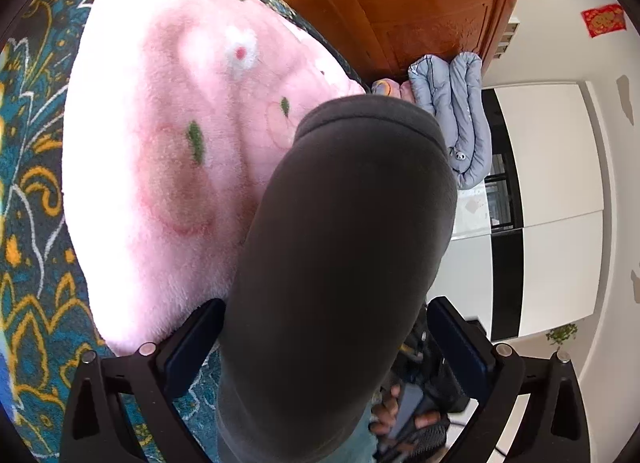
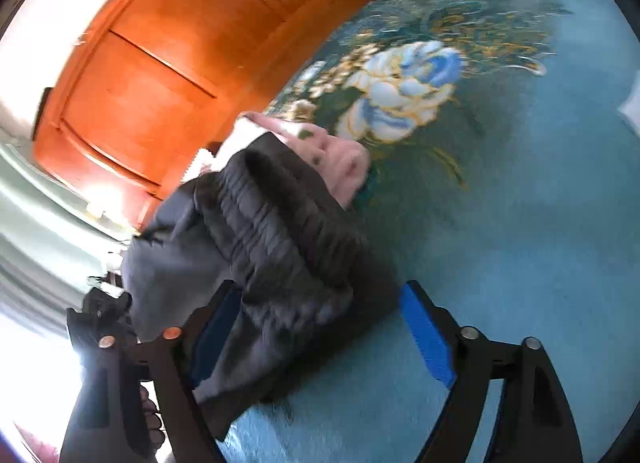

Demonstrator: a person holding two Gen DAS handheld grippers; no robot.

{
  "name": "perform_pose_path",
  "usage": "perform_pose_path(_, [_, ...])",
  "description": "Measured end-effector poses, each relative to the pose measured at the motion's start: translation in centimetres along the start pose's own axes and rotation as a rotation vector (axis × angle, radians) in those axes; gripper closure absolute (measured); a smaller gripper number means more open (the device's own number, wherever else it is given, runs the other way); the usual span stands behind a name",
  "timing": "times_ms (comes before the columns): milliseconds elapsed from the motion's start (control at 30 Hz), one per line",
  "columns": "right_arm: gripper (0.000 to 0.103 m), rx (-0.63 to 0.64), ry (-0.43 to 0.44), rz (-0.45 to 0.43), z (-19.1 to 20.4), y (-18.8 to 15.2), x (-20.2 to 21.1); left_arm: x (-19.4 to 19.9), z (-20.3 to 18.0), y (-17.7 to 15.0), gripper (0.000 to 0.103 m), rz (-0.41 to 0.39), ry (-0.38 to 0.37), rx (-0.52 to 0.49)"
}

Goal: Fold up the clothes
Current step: 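Lower the folded sweatpants onto the folded pink blanket with both grippers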

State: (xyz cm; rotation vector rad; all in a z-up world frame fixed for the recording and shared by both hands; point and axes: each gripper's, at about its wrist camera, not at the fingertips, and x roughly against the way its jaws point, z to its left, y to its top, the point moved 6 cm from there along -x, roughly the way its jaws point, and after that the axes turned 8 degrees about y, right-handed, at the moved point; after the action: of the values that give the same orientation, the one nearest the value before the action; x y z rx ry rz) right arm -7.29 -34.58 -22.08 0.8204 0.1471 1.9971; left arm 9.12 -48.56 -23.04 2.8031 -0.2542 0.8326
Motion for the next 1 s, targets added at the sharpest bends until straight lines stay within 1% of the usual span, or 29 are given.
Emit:
perform_pose_path(100, [0.014, -0.01, 0.104, 0.041, -0.6, 1.2, -2.1, 0.1, 0.4, -0.2, 0.001, 0.008, -0.003, -0.011])
perform_pose_path(167, [0.007, -0.011, 0.134, 0.059, -1.5, 1.8, -3.2, 0.0, 0.4, -0.2, 0.001, 0.005, -0.004, -0.009])
perform_pose_path(233, [0.004, -0.04, 0.164, 0.075, -1.9, 2.1, -4.3, 0.0, 0.3, -0.3, 0.001, 0.0, 0.008, -0.024])
perform_pose_path(300, [0.004, -0.075, 0.193, 0.088, -2.3, 2.4, -5.2, -0.1, 0.2, -0.5, 0.001, -0.003, 0.026, -0.041])
perform_pose_path(400, [0.004, -0.109, 0.196, 0.089, -1.7, 2.9, -5.4, 0.2, -0.4, -0.6, 0.002, -0.013, 0.039, -0.072])
perform_pose_path(433, [0.006, -0.117, 0.201, 0.089, -1.4, 3.1, -5.2, 0.4, -0.6, -0.7, 0.004, -0.015, 0.041, -0.085])
perform_pose_path(467, [0.016, -0.124, 0.207, 0.089, -1.1, 3.2, -5.1, 0.5, -0.8, -0.8, 0.008, -0.018, 0.045, -0.097])
perform_pose_path(567, [0.028, -0.076, 0.203, 0.089, 0.6, 3.6, -3.8, 1.4, -1.3, -1.1, 0.014, -0.029, 0.05, -0.124])
perform_pose_path(600, [0.03, -0.058, 0.209, 0.088, 1.3, 3.7, -3.3, 1.6, -1.7, -1.0, 0.015, -0.032, 0.047, -0.133])
perform_pose_path(700, [0.032, 0.004, 0.216, 0.087, 3.6, 4.1, -2.1, 2.6, -3.4, -0.9, 0.015, -0.049, 0.035, -0.168])
perform_pose_path(800, [0.032, 0.056, 0.244, 0.078, 6.6, 5.1, -1.1, 4.6, -4.9, -0.4, 0.015, -0.095, 0.009, -0.211])
perform_pose_path(900, [0.032, 0.099, 0.261, 0.086, 9.0, 7.2, -1.8, 5.7, -5.7, 2.0, 0.015, -0.133, -0.015, -0.205])
perform_pose_path(1000, [0.032, 0.139, 0.266, 0.11, 11.3, 9.6, -3.3, 6.3, -5.5, 4.7, 0.015, -0.168, -0.01, -0.185])
